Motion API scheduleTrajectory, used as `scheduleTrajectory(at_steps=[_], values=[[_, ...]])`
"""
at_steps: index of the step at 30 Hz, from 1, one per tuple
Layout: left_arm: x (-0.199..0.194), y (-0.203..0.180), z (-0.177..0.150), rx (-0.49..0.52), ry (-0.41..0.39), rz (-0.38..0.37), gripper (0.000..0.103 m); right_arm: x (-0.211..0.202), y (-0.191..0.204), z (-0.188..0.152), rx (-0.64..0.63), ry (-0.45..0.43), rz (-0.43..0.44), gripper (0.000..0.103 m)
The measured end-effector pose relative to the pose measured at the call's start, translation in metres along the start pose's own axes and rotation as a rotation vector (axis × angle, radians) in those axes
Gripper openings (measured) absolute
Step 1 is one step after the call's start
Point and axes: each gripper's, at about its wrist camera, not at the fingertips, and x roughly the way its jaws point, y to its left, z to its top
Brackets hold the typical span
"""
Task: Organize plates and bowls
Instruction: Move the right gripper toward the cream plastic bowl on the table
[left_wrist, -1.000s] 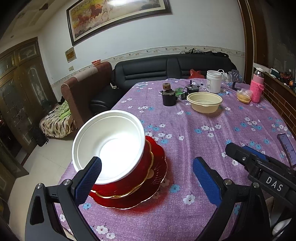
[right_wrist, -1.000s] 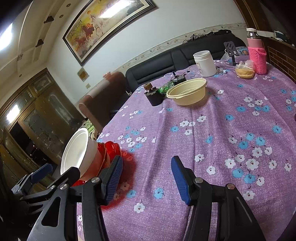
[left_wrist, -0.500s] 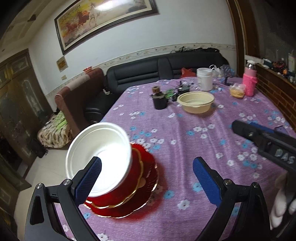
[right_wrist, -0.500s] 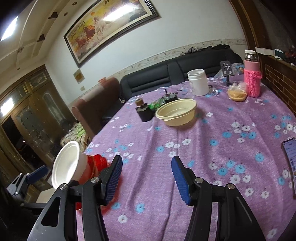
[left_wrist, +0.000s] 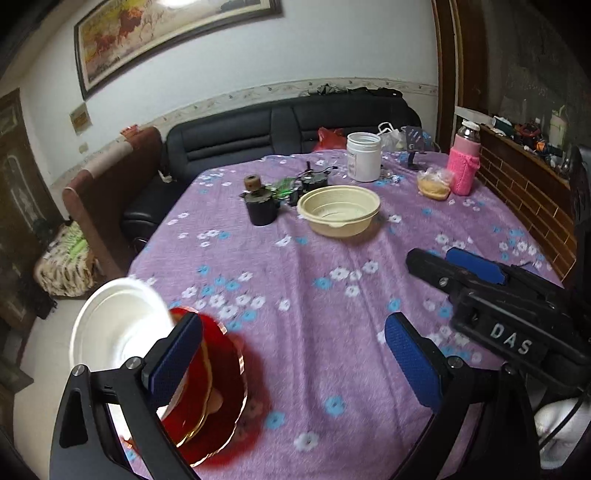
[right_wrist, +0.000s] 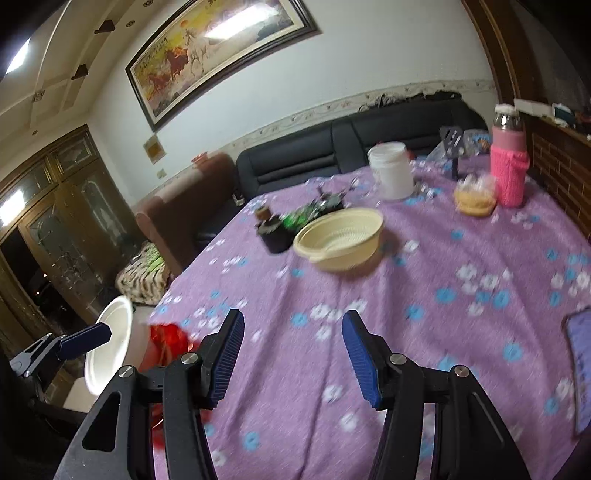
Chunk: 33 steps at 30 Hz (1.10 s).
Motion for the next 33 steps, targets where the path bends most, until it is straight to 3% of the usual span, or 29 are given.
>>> scheduleTrajectory(at_steps=[6, 11, 16, 20, 24, 28, 33], values=[[0.041, 0.022, 0.056, -0.117, 0.037, -0.073, 0.099, 0.022, -0.030, 0.033, -0.073, -0.009, -0.105, 0.060], [0.101, 0.048, 0.102, -0.246, 0.112, -0.161, 0.099, 0.063, -0.066, 0.060, 0.003, 0.056, -0.117, 0.060], [0.145, 0.057, 0.109, -0.378, 0.166, -0.069, 0.099, 0.091, -0.080, 0.070, 0.039, 0.081, -0.103, 0.060], [0.161, 0.039, 0.096, -0.353, 0.204, -0.073, 0.099, 0.101, -0.079, 0.063, 0.056, 0.103, -0.088, 0.060], [0.141, 0.020, 0.081, -0.263, 0.109, 0.030, 0.099, 0.086, -0.073, 0.053, 0.060, 0.052, -0.099, 0.060], [0.105, 0.001, 0.066, -0.196, -0.054, 0.132, 0.099, 0.071, -0.072, 0.048, 0.110, -0.017, -0.112, 0.060], [0.093, -0.014, 0.060, -0.130, -0.085, 0.142, 0.099, 0.068, -0.065, 0.052, 0.088, -0.051, -0.114, 0.060]])
